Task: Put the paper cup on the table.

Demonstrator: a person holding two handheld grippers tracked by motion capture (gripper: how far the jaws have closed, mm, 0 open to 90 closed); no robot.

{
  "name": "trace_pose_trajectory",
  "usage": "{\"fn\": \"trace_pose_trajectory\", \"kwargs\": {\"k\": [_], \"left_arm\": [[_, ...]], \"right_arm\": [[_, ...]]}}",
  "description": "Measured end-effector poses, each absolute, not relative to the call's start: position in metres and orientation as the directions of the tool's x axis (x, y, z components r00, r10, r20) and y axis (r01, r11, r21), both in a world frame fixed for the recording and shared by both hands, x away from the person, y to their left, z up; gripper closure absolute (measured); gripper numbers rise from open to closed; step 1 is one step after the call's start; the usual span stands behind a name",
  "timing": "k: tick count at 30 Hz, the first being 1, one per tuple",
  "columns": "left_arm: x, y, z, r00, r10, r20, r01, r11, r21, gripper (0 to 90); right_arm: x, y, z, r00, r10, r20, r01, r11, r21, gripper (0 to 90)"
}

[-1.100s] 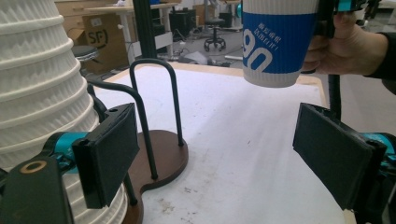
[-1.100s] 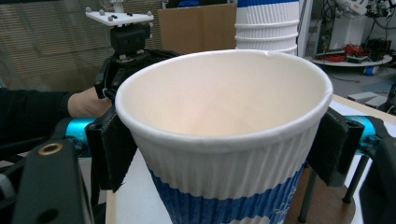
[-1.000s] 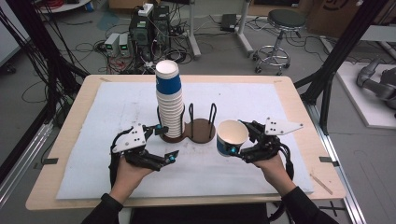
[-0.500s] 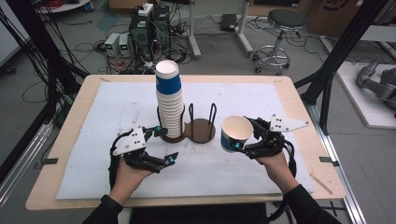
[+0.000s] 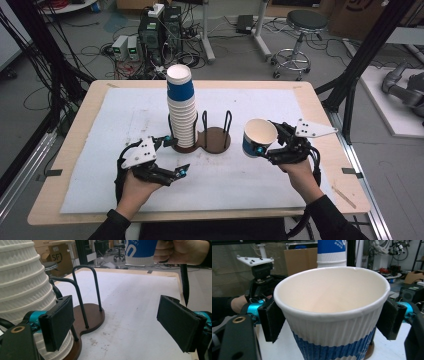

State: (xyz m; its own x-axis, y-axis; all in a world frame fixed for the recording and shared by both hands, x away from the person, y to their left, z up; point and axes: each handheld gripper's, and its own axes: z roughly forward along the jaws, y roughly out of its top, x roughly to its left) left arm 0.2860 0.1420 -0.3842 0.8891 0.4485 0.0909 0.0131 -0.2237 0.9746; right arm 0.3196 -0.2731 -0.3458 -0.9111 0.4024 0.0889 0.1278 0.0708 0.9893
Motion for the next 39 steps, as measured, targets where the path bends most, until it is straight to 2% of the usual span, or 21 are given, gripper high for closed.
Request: {"fn": "trace_pose_trajectory", "kwargs": {"k": [13,27,39], "left_arm": [[0.287,0.143,-0.385,0.885,0.457,0.090,0.018,-0.227,0.974,14.4],[0.286,0.146,-0.386,0.883,0.463,0.078,0.028,-0.218,0.976,14.4],[0.288,0.144,-0.386,0.890,0.450,0.069,0.033,-0.215,0.976,14.4]], "right_arm": [[0.330,-0.291,-0.346,-0.872,0.483,0.082,0.130,0.066,0.989,21.2],[0.361,-0.317,-0.356,-0.787,0.606,0.115,0.193,0.064,0.979,21.1],[0.383,-0.328,-0.367,-0.730,0.671,0.127,0.222,0.057,0.973,21.1]]}}
